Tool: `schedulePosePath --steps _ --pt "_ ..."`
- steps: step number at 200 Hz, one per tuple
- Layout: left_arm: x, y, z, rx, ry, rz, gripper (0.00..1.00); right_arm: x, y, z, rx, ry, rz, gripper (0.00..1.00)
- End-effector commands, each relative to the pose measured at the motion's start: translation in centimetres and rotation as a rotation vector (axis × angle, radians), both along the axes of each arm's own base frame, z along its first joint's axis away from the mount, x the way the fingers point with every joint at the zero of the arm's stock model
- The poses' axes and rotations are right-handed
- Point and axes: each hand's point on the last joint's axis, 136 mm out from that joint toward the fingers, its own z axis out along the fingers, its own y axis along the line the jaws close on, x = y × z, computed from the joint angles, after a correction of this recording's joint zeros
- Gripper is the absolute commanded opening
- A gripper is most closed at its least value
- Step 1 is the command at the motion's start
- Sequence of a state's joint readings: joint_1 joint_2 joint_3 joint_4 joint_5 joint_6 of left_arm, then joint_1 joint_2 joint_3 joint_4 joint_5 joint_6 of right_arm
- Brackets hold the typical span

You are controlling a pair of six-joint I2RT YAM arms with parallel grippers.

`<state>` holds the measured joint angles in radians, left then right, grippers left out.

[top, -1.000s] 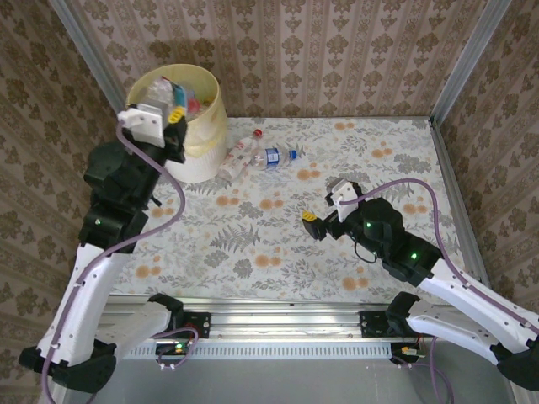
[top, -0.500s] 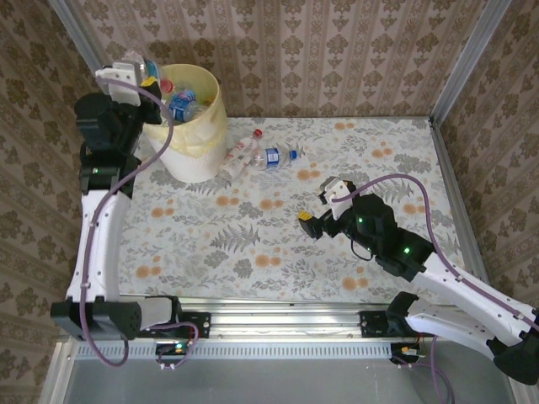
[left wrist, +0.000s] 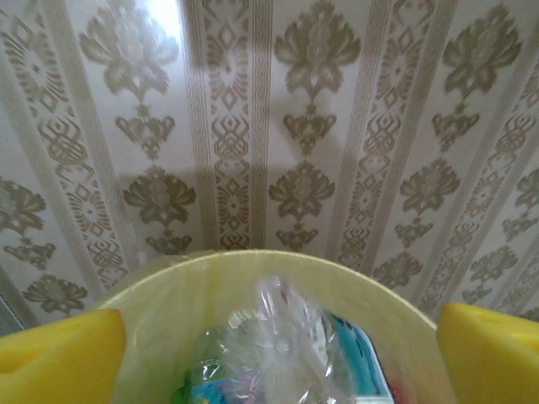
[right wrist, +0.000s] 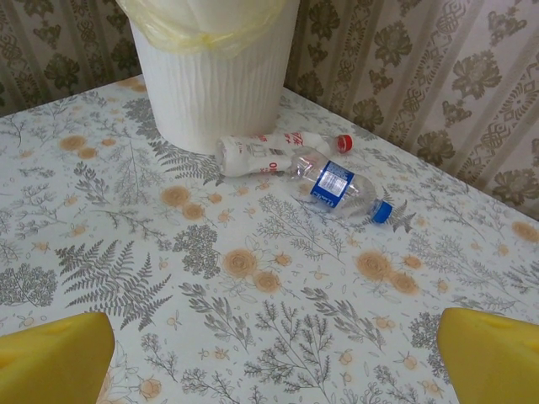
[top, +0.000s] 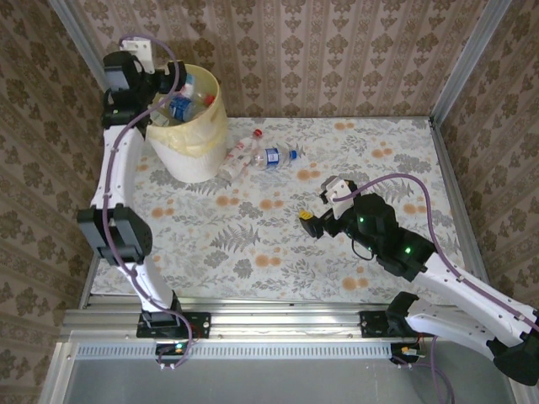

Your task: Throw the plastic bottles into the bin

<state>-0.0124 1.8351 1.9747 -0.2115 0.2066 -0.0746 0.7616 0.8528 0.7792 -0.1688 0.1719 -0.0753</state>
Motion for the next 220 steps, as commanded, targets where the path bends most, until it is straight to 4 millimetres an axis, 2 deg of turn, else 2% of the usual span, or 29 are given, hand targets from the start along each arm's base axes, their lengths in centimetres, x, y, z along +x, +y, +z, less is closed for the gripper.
schedulePosePath --steps 1,32,47,66,96,120,129,132,161,220 --pt "-3.7 0.1 5.9 -0.031 -0.068 0.008 1.0 0.1 -0.2 0.2 0.013 -0.012 -0.007 1.0" --pt "-8.7 1.8 11.3 -0.047 -0.155 0.068 1.0 1.0 0.4 -0.3 0.005 0.005 -0.013 1.0" --pt "-11.4 2.1 13.2 -0.055 -0.188 0.071 1.0 1.9 0.7 -0.7 0.014 0.03 -0.031 1.0" --pt "-14.8 1.8 14.8 -0.059 -0.221 0.056 1.0 3.4 1.1 -1.4 0.037 0.094 -0.059 1.0" --pt "-20.4 0.9 16.1 -0.066 -0.292 0.006 1.0 6.7 1.7 -2.4 0.077 0.233 -0.098 1.0" --pt "-24.5 0.1 16.1 -0.068 -0.337 -0.039 1.0 9.7 2.1 -4.0 0.097 0.348 -0.142 1.0" --pt "-25.8 -0.1 15.8 -0.073 -0.345 -0.051 1.0 10.6 2.8 -3.9 0.117 0.381 -0.118 1.0" --pt "-26.2 -0.2 15.7 -0.074 -0.346 -0.056 1.0 11.0 3.1 -4.7 0.107 0.405 -0.11 1.0" --pt "-30.0 -1.0 14.6 -0.092 -0.346 -0.103 1.0 14.3 4.2 -7.3 -0.012 0.417 -0.062 1.0" --pt "-33.6 -2.2 10.4 -0.121 -0.213 -0.165 1.0 22.0 5.2 -11.8 -0.134 0.463 0.044 1.0"
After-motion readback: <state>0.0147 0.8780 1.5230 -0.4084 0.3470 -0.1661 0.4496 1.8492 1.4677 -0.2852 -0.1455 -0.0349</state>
